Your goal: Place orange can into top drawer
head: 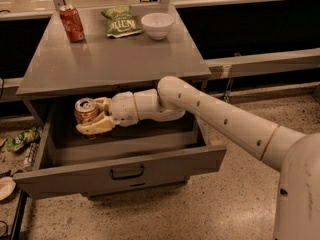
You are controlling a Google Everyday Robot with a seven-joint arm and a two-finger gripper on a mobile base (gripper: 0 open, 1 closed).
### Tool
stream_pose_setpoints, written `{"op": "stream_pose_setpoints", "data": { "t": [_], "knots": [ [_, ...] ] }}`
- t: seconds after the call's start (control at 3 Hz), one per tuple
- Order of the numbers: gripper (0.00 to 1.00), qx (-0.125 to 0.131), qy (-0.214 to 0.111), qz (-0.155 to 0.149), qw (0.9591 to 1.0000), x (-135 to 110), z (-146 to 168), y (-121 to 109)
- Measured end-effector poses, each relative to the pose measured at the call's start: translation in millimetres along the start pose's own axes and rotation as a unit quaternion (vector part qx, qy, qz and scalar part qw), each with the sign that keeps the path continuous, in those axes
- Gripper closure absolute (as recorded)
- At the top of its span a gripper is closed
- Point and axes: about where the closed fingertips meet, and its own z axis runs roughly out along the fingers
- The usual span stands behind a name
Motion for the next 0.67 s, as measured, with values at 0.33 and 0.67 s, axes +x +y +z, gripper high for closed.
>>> {"op": "stream_pose_setpoints", "data": {
  "t": [0.33, 0.67],
  "knots": [
    [1.0, -0.009, 0.026, -0.023, 0.9994, 17.7, 4.1, -1.4],
    [1.0, -0.027, 0.057, -0.05, 0.9967, 41.5, 9.3, -10.2]
  ]
}}
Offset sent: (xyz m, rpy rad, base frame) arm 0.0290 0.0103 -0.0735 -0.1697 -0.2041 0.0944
